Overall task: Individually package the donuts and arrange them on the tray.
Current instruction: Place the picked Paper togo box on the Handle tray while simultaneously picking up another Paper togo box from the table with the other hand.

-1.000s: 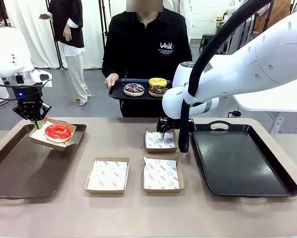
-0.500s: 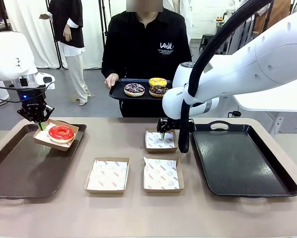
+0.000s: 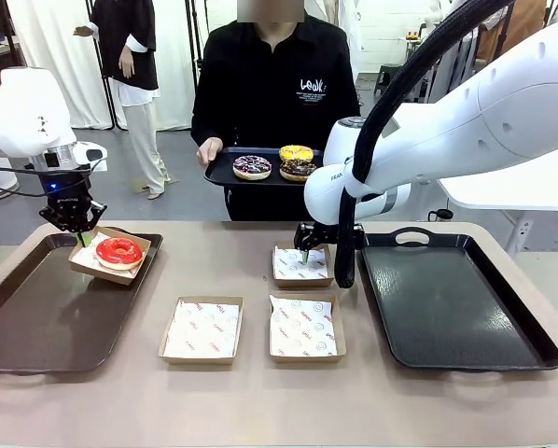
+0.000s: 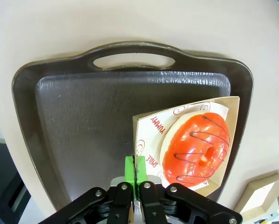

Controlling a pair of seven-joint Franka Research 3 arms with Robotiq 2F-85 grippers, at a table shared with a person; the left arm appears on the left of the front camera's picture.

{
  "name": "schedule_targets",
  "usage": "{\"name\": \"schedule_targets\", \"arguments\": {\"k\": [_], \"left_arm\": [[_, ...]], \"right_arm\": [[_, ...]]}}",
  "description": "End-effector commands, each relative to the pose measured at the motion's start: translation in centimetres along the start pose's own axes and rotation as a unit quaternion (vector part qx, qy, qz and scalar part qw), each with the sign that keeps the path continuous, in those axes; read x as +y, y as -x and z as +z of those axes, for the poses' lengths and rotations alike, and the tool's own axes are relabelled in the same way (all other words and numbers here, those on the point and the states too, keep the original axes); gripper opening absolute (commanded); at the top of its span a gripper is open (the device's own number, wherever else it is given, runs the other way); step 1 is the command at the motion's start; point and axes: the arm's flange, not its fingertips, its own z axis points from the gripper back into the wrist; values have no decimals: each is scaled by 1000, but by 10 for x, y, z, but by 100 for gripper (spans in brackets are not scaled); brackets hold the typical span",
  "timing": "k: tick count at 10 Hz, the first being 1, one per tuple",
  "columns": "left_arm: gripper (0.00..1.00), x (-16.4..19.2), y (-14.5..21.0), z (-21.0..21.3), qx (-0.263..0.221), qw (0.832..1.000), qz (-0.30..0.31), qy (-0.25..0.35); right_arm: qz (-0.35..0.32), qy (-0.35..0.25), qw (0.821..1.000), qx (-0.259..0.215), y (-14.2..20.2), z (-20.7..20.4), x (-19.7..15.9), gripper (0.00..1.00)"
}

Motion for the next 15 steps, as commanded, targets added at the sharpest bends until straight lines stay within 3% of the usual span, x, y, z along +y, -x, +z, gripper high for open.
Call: {"name": "schedule_targets", "arguments": {"k": [1,8,9,10,11,12,13,14,15], "left_arm": [[1,-1,-7,-1,-6,1000,4,-1],[1,-6,-8,-9,-7,1000,11,-28],[58,-7,-8,-9,-6,1000,2,-26],[58,-5,-8,-9,-6,1000,7,-26],[100,-4,-8,-7,-7,1000,8,-24],[61,-4,-8,-6,-8,1000,8,-23],[100,-4,-8,-6,-8,1000,9,-22],[100,-4,-8,-6,-6,1000,9,-22],[100,-5,-8,-6,-6,1000,10,-21]], "right_arm": [[-11,16,1000,-3,-5,-3,6,100],[-8,15,1000,-6,-3,-1,5,100],[-4,12,1000,-7,-2,-1,5,78],[-3,13,1000,-6,-2,0,5,41],[-3,13,1000,-7,-2,0,6,19],[-2,14,1000,-7,-2,1,6,0],[-2,16,1000,-8,-2,2,6,25],[-3,17,1000,-9,-2,2,6,0],[-4,18,1000,-9,-2,2,6,0]]}}
